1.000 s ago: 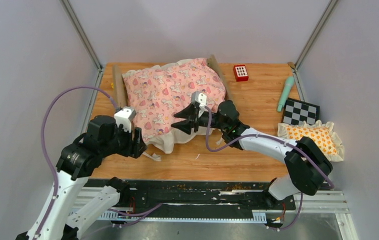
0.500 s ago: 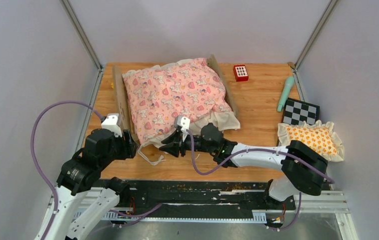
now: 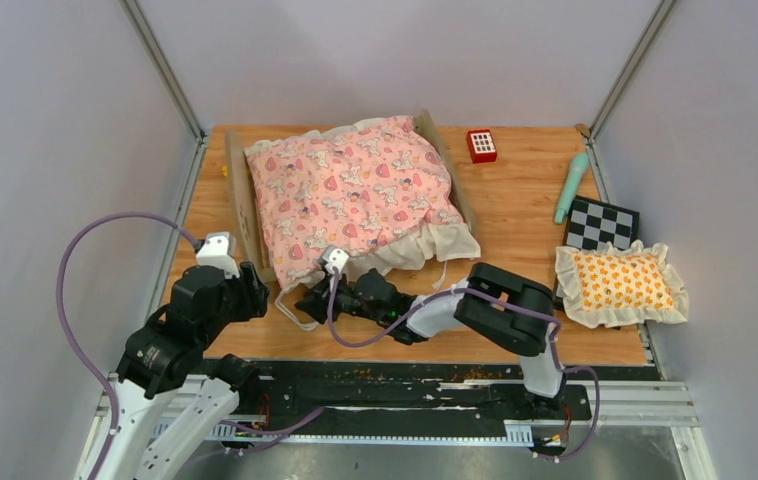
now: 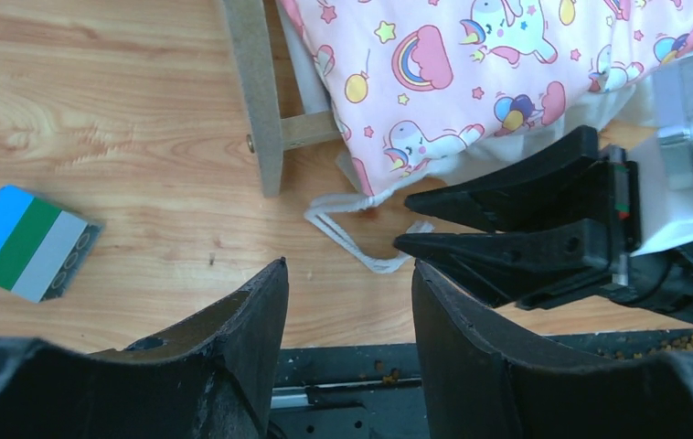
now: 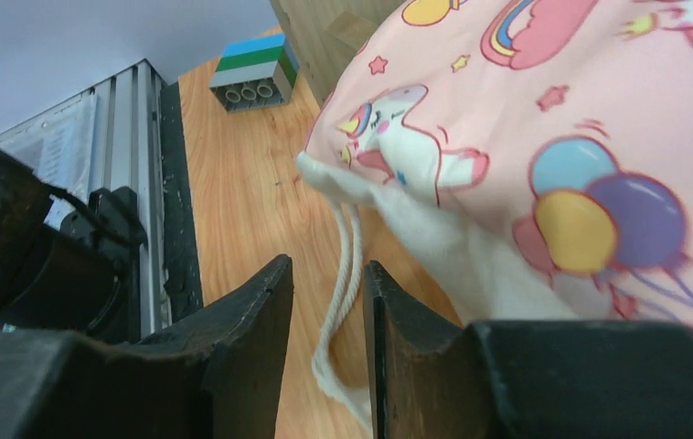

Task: Set up the pet bed
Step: Cross the ropes on the bed frame.

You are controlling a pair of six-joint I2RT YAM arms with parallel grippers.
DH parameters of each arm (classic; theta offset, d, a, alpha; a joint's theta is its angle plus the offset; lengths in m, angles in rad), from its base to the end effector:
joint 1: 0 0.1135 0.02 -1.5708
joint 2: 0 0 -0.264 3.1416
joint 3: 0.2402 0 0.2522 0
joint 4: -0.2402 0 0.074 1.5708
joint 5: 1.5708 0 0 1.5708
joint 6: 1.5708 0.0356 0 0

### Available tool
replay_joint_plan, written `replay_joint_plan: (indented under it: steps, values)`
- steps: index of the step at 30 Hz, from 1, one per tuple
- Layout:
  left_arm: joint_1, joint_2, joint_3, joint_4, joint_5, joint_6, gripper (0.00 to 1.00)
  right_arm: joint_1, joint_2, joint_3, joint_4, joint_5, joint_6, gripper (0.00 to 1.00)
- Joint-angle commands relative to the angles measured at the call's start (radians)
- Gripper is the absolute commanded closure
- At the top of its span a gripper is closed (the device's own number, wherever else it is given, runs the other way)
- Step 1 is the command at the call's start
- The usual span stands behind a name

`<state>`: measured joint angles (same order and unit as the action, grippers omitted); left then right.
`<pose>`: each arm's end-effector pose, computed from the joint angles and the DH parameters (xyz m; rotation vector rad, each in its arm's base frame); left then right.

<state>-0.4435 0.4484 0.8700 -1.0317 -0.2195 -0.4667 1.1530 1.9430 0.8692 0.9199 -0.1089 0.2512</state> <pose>0.0667 -0.0231 0.3206 -0.1500 2.1728 -0.2828 0.1562 0.3613 0.1559 -0.8881 1.6351 1.1059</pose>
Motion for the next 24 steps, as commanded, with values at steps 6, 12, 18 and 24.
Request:
replay_joint_plan:
  steps: [6, 12, 18, 24]
  values:
    - [0.005, -0.024, 0.008, 0.046, -0.071, -0.035, 0.41, 0.014, 0.18, 0.185, 0.192, 0.07, 0.045, 0.59]
    - [0.005, -0.025, -0.011, 0.053, -0.078, -0.041, 0.37, 0.004, 0.166, 0.188, 0.207, 0.1, 0.026, 0.63]
    - [0.005, -0.042, -0.032, 0.101, -0.123, -0.064, 0.31, -0.047, 0.1, 0.158, 0.196, 0.057, 0.018, 0.71]
    - [0.005, -0.086, -0.131, 0.28, -0.045, -0.035, 0.3, -0.085, -0.005, 0.139, 0.127, -0.042, -0.021, 0.74]
